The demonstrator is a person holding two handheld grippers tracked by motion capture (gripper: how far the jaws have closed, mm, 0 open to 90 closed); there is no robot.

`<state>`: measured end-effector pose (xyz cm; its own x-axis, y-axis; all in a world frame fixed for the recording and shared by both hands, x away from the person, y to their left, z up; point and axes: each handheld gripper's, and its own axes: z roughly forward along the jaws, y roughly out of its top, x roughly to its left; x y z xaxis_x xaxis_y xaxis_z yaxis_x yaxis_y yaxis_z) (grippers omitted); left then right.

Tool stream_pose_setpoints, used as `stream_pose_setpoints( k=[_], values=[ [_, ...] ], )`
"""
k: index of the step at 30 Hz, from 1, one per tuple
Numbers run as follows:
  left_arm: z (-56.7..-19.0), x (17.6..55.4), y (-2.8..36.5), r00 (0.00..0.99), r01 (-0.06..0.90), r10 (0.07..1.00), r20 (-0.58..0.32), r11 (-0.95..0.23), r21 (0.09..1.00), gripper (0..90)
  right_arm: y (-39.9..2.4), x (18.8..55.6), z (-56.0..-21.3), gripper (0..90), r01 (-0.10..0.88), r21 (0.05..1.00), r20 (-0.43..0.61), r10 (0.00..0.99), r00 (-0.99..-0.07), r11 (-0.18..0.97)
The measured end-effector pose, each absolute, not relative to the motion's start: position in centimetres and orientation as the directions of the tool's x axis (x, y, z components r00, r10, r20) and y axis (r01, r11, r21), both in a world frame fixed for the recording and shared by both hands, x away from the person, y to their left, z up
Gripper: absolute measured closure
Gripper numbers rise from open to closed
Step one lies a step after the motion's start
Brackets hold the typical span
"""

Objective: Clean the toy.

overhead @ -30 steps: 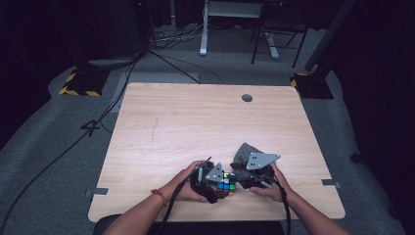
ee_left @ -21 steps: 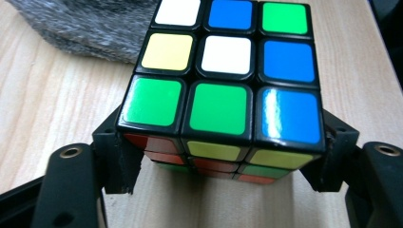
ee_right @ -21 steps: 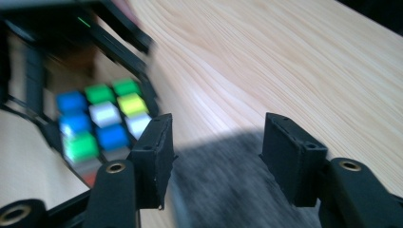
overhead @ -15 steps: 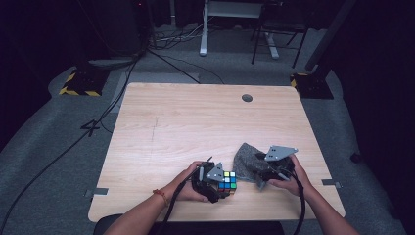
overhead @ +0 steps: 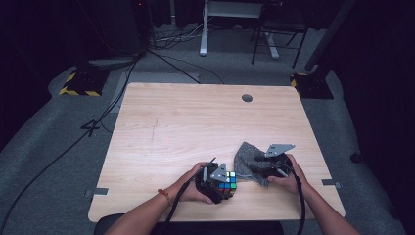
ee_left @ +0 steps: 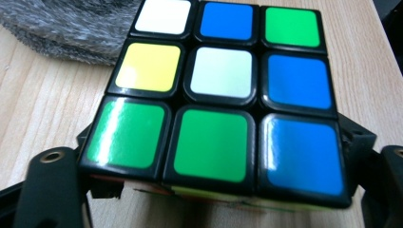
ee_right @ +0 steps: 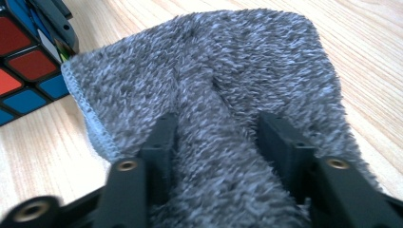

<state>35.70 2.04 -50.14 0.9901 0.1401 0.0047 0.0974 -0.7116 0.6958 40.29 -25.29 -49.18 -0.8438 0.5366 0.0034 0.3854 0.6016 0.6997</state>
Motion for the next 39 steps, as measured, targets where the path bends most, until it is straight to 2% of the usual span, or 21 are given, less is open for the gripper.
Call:
stream_pose_setpoints(
  k=[5,9,16,20,28,35,39],
  values=[
    [-50.0,35.8,2.0,0.991,0.096,0.135,0.000,-0.711,0.696,30.9,-25.3,40.1,-49.0,67.1,0.380,0.696,-0.013,0.540,-0.842,0.610],
    [-49.8,35.8,2.1,0.991,0.086,0.130,0.013,-0.723,0.685,33.4,-25.3,39.8,-48.8,73.4,0.365,0.698,-0.042,0.544,-0.838,0.616],
    [-48.6,36.0,2.7,0.986,0.085,0.160,0.045,-0.717,0.692,33.5,-25.5,38.3,-46.1,74.5,0.316,0.789,-0.007,0.521,-0.853,0.528],
    [-48.0,35.8,2.5,0.982,0.076,0.174,0.079,-0.733,0.676,33.6,-24.2,36.8,-43.9,74.4,0.264,0.841,0.024,0.454,-0.891,0.473],
    [-47.2,35.4,2.2,0.975,0.064,0.190,0.116,-0.739,0.670,33.6,-19.3,34.3,-42.7,74.3,0.150,0.830,-0.032,0.315,-0.949,0.536],
    [-47.2,35.3,2.1,0.968,0.068,0.206,0.143,-0.763,0.643,33.8,-17.7,33.6,-42.7,74.2,0.090,0.795,-0.122,0.303,-0.945,0.599],
    [-46.9,35.2,2.5,0.961,0.076,0.228,0.157,-0.762,0.643,33.9,-18.2,34.0,-42.9,74.3,0.095,0.794,-0.132,0.322,-0.938,0.601]
  ],
)
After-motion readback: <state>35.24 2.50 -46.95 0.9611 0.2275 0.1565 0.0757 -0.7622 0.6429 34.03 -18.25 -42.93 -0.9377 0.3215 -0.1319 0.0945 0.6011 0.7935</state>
